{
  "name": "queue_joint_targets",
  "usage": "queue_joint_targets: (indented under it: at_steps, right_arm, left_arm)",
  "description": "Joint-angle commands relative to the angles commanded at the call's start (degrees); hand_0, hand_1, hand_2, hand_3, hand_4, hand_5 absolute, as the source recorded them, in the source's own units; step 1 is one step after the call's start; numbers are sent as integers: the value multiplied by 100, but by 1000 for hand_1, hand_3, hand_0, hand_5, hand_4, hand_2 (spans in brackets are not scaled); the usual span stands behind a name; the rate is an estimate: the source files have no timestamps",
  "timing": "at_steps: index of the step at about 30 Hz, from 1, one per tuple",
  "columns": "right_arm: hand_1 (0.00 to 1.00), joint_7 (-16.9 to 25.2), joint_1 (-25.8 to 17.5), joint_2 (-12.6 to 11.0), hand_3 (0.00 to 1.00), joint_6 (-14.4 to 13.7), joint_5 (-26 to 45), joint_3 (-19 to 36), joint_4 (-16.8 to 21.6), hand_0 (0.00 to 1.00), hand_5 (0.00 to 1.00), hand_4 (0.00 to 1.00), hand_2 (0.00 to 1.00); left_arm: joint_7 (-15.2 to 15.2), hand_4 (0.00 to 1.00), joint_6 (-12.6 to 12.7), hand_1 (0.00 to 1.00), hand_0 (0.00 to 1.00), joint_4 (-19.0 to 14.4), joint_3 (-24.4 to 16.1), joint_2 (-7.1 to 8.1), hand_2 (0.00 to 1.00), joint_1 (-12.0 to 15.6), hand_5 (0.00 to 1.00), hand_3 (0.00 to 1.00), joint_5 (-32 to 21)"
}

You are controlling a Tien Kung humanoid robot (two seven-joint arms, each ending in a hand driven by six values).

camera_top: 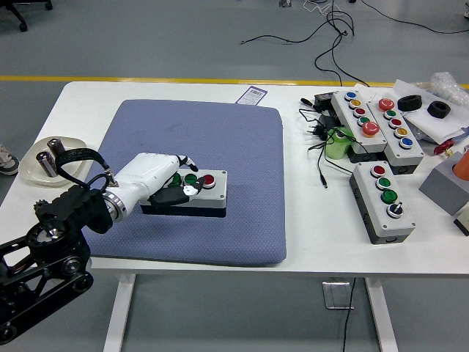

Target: Pick up the button,place it on the desk,press the button,press the button

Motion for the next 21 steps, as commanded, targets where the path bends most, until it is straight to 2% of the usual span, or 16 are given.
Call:
queue_joint_targets:
  at_steps: [7, 14, 17, 21]
  right_arm:
    - [648, -1, 6, 0, 617, -3, 16, -33, 0, 552, 123, 297, 698]
    - [648, 6, 24, -2, 617, -6, 52, -58, 0, 552, 123, 297, 698]
    - [648, 6, 36, -1, 617, -9, 64, -72, 0, 552, 123, 297, 698]
    - [648, 14, 38, -2, 617, -7, 64, -58, 0, 552, 123, 297, 698]
  left_arm:
    - [-34, 579, 9, 2, 2, 138, 262, -117, 2, -84, 998, 708, -40]
    - [-19, 580, 13, 2, 2, 512, 459, -245, 2, -215, 998, 709, -223]
    - [45, 581, -127, 2, 2, 642, 494, -287, 2, -211, 998, 709, -183]
    - [118, 581, -380, 2, 2, 624, 513, -262, 2, -211, 998, 709, -128]
